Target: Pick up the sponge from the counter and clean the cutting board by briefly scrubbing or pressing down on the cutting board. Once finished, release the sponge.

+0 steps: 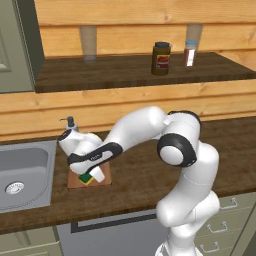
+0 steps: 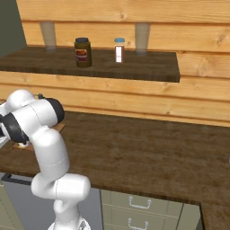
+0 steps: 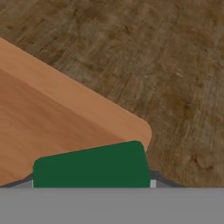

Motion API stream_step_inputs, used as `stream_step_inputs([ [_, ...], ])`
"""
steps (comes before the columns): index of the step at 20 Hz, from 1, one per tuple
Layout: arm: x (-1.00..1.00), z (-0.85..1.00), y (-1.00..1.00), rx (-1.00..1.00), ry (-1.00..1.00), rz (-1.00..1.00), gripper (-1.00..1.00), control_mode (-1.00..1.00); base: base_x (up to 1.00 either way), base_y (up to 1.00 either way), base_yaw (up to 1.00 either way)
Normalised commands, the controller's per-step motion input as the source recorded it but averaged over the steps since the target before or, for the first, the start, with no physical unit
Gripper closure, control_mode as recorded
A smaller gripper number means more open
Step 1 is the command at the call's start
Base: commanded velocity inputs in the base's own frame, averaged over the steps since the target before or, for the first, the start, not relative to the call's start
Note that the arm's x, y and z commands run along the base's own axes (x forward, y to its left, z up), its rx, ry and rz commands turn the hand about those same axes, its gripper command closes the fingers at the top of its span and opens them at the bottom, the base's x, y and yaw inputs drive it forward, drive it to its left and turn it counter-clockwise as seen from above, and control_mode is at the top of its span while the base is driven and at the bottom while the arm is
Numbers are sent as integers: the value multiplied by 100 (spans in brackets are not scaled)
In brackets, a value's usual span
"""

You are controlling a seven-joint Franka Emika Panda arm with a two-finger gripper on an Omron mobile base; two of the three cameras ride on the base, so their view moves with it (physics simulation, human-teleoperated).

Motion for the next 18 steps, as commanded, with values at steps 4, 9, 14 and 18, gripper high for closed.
stream_step_inputs([
  [4,-3,-25,16,-13,-7,-10,100,-100,0,0,0],
  [9,-12,-34,6,-28,-17,-16,100,-100,0,0,0],
  [14,0,-11,0,-26,-16,-32,100,-100,0,0,0],
  [18,-16,-9,3,-30,-29,-34,100,-100,0,0,0],
])
